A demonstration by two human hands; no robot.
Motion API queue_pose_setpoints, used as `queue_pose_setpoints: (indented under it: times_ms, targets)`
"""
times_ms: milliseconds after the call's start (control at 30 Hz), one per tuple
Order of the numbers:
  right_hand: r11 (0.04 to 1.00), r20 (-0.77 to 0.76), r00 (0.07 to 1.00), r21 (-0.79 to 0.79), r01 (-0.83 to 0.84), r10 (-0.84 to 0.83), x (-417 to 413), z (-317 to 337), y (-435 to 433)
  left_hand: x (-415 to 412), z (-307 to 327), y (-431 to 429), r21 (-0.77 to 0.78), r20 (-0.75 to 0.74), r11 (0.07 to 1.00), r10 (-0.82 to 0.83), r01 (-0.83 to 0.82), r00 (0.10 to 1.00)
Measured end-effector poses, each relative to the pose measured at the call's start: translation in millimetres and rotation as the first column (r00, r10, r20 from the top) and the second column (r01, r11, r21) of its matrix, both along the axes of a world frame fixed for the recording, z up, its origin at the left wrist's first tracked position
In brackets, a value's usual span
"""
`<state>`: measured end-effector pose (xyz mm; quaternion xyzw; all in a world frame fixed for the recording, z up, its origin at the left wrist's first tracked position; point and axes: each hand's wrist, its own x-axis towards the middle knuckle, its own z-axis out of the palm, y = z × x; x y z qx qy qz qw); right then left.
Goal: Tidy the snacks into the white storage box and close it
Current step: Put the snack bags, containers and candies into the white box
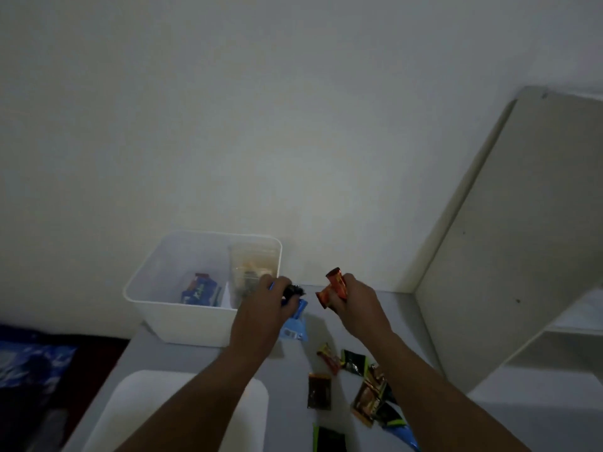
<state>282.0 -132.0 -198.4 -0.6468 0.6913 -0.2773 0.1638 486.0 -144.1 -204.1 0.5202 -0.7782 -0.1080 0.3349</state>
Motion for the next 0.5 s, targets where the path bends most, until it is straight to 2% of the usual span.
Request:
queue_pose_setpoints:
  times_ms: [67,233,500]
  targets:
    - [0.999,0.032,0.999,-0.027,-0.042,0.043,24.3,15.6,-13.6,26.5,17.1,-11.8,-0.038,-0.044,0.997,0.069,-0.071,0.997]
    - [0.996,0.066,0.993,-0.019,-0.092,0.093,84.5,27.6,-47.7,74.0,44.1,-41.5,-0.005,-0.115,0.968,0.249,-0.251,0.962]
    - [0.969,-0.019,0.982,0.168,-0.181,0.187,149.0,-1.9,-94.6,120.0,34.0,-89.4,-0.01,-0.026,0.965,0.264,-0.264,0.964]
